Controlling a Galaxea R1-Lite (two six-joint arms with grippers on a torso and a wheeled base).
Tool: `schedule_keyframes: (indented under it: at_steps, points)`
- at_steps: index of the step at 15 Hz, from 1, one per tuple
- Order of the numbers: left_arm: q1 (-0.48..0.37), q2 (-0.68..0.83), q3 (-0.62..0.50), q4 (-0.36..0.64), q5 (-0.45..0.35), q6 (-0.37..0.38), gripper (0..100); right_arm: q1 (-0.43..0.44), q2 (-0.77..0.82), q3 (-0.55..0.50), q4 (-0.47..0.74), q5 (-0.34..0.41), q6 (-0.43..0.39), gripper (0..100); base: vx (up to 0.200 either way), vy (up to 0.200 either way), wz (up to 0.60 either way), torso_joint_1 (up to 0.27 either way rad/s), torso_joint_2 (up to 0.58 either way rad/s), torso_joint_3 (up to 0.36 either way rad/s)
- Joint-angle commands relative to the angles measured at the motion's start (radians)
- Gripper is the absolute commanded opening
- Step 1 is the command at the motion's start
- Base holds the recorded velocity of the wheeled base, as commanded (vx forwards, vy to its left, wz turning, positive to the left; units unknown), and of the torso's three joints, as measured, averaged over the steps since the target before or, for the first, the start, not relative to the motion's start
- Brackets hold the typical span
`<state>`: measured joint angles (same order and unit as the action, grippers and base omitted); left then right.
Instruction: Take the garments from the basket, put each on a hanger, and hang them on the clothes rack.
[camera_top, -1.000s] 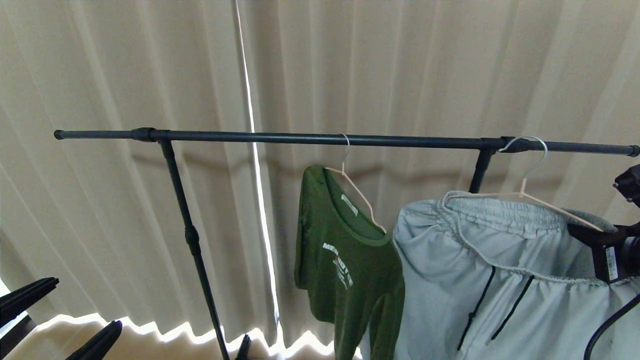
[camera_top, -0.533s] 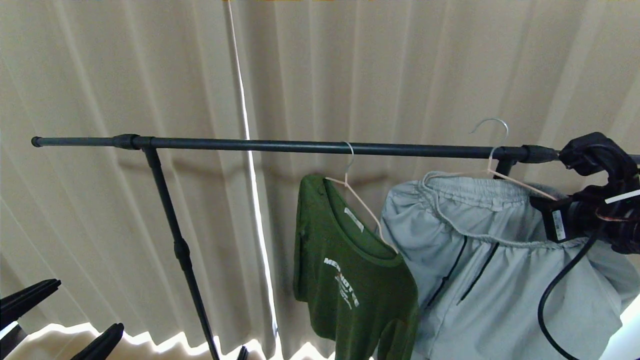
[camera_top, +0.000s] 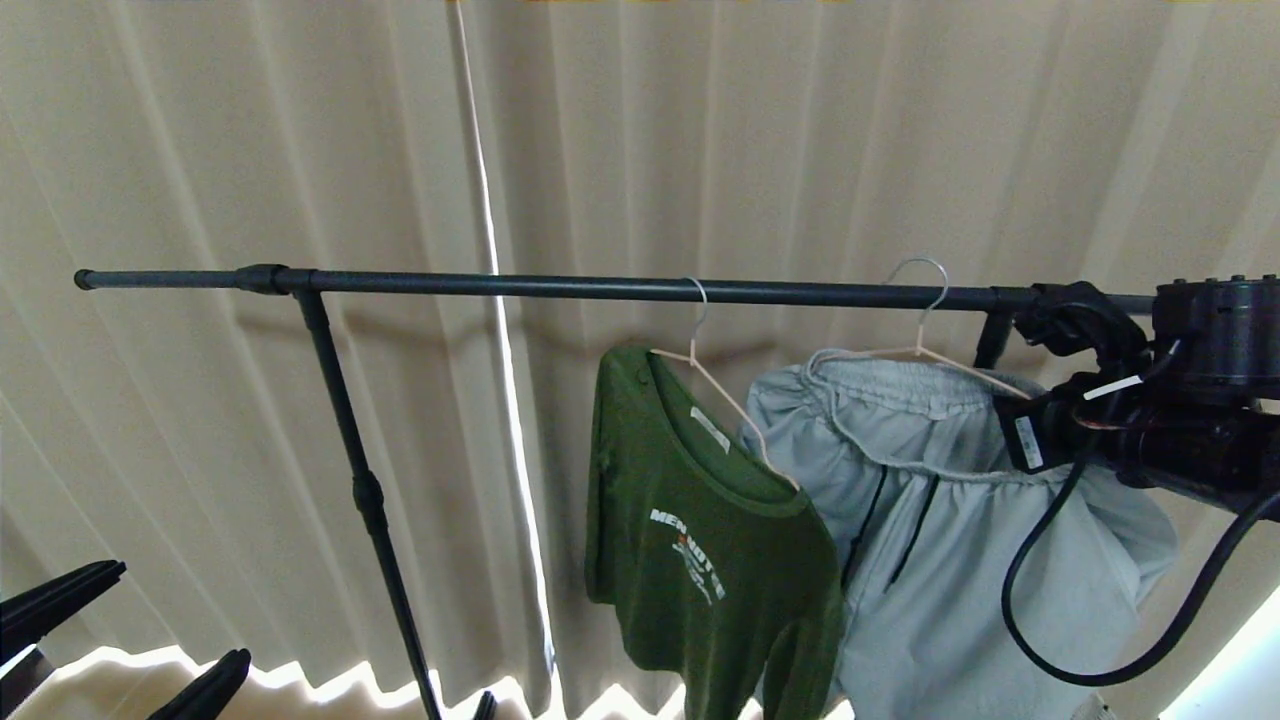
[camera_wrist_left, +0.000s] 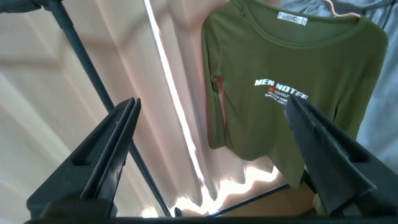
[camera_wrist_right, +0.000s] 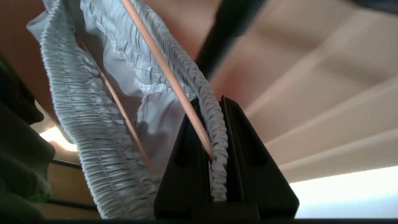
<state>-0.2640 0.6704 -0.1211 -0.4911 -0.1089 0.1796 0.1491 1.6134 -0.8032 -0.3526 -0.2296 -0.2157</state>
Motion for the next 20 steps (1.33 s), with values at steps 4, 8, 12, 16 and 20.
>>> schedule_keyframes:
  at_steps: [4,8,12,16,20]
  points:
    - [0.000,0.003,0.001,0.000,0.000,0.000,100,0.049,0.029,0.015,-0.003,-0.008,0.001,0,0.000,0.000,0.00,0.000,0.00,0.000]
    - [0.000,0.003,0.001,0.000,0.000,0.000,100,0.090,0.023,0.055,-0.003,-0.011,-0.001,0,0.000,0.000,0.00,0.000,0.00,0.000]
    - [0.000,0.005,0.003,0.002,0.000,0.000,100,0.127,-0.012,0.130,-0.055,0.001,0.018,100,0.000,0.000,0.00,0.000,0.00,0.000]
    - [0.002,0.009,0.003,0.003,0.000,-0.002,100,0.158,-0.020,0.341,-0.467,0.042,0.090,100,0.000,0.000,0.00,0.000,0.00,0.000]
    - [0.016,0.014,0.000,0.003,0.008,0.000,100,0.158,-0.079,0.501,-0.738,0.119,0.102,100,0.000,0.000,0.00,0.000,0.00,0.000]
